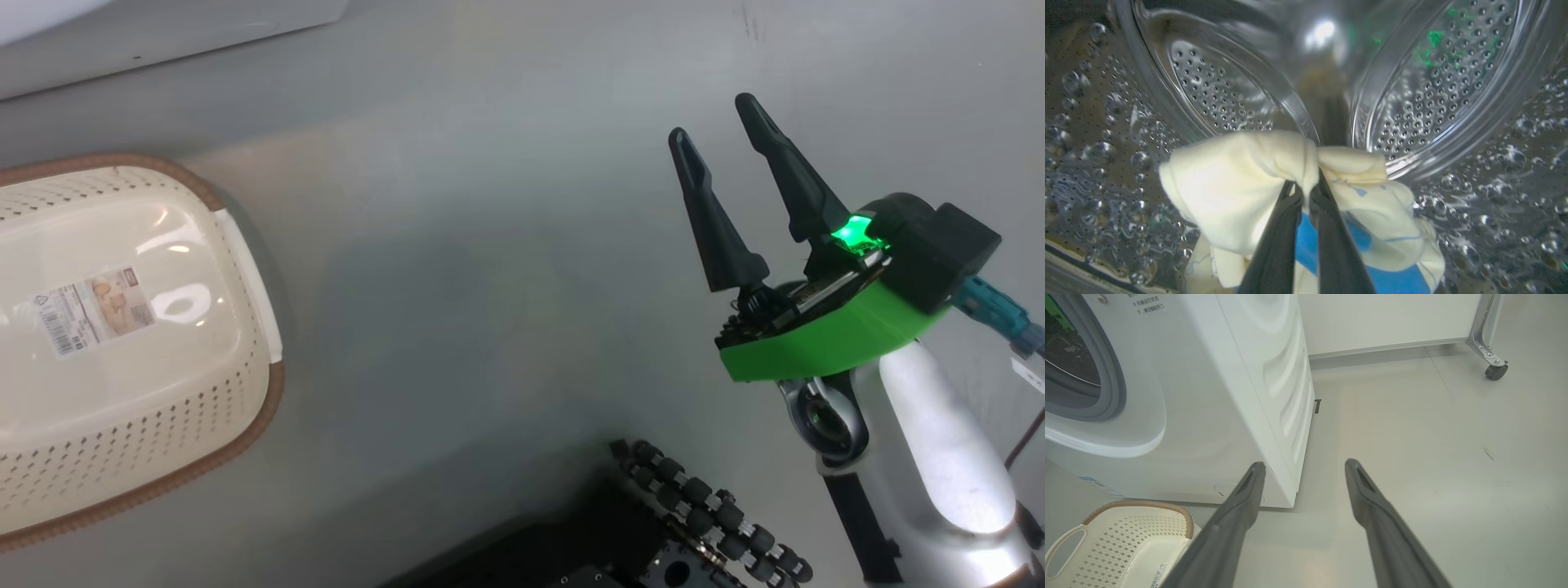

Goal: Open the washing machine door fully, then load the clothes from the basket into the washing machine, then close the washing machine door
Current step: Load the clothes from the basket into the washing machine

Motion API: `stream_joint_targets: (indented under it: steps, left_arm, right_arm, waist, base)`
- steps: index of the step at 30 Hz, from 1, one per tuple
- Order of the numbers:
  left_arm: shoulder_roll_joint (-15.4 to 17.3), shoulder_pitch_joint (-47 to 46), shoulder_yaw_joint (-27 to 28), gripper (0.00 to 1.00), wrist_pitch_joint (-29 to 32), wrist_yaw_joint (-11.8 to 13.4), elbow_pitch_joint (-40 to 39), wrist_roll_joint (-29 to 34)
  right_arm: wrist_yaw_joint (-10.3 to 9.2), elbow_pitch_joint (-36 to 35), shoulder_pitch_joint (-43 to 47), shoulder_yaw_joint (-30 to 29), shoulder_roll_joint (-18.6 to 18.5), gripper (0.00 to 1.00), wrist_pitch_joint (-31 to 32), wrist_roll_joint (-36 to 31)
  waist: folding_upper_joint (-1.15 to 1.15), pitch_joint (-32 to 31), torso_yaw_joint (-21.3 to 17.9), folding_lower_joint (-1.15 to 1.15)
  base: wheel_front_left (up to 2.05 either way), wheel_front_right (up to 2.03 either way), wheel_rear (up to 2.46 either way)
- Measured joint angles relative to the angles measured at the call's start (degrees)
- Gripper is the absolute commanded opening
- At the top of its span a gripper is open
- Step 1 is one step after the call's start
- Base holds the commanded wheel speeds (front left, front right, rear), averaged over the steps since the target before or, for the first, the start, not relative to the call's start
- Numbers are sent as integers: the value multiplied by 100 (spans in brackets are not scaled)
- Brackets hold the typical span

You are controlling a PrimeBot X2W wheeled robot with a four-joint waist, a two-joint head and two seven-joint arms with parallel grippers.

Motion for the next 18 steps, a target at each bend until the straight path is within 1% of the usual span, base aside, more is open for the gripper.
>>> stream_joint_targets:
  steps: [2,5,6,8,10,11,12,13,14,18]
  left_arm:
    - [54,-166,-46,0,-438,31,85,213]
    - [62,-281,-57,0,-693,38,364,312]
    - [40,-283,-36,0,-686,36,512,269]
    - [-8,-279,-11,0,-454,30,833,93]
    - [-37,-279,1,0,-189,-45,1029,-22]
    - [-55,-285,4,5,-38,-104,1114,-97]
    - [-81,-289,4,45,35,-123,1176,-136]
    - [-111,-290,4,91,40,-121,1195,-144]
    - [-141,-291,4,100,71,-121,1213,-147]
    - [-232,-322,-33,100,199,-158,1250,-212]
  right_arm:
    - [0,0,-1,10,1,100,0,20]
    - [0,5,-4,37,2,100,0,24]
    - [0,7,-4,44,2,100,0,49]
    - [0,8,-4,59,2,100,0,64]
    - [0,8,-4,59,2,100,0,63]
    - [0,7,-4,59,2,100,0,63]
    - [0,7,-4,58,2,100,0,63]
    - [0,8,-4,58,2,100,0,63]
    - [0,8,-4,59,2,100,0,63]
    - [0,11,-7,64,2,100,0,63]
  waist:
    - [0,59,-52,0]
    - [0,112,-98,0]
    - [0,120,-103,-1]
    - [0,116,-100,-1]
    - [0,110,-88,-1]
    - [0,106,-78,-1]
    - [0,106,-67,-1]
    - [0,106,-55,-1]
    - [0,104,-42,-1]
    - [0,79,-3,-1]
  base:
    - [0,0,0]
    - [0,0,0]
    - [0,0,0]
    - [0,0,0]
    - [0,0,0]
    - [0,0,0]
    - [0,0,0]
    - [0,0,0]
    - [0,0,0]
    - [0,0,0]
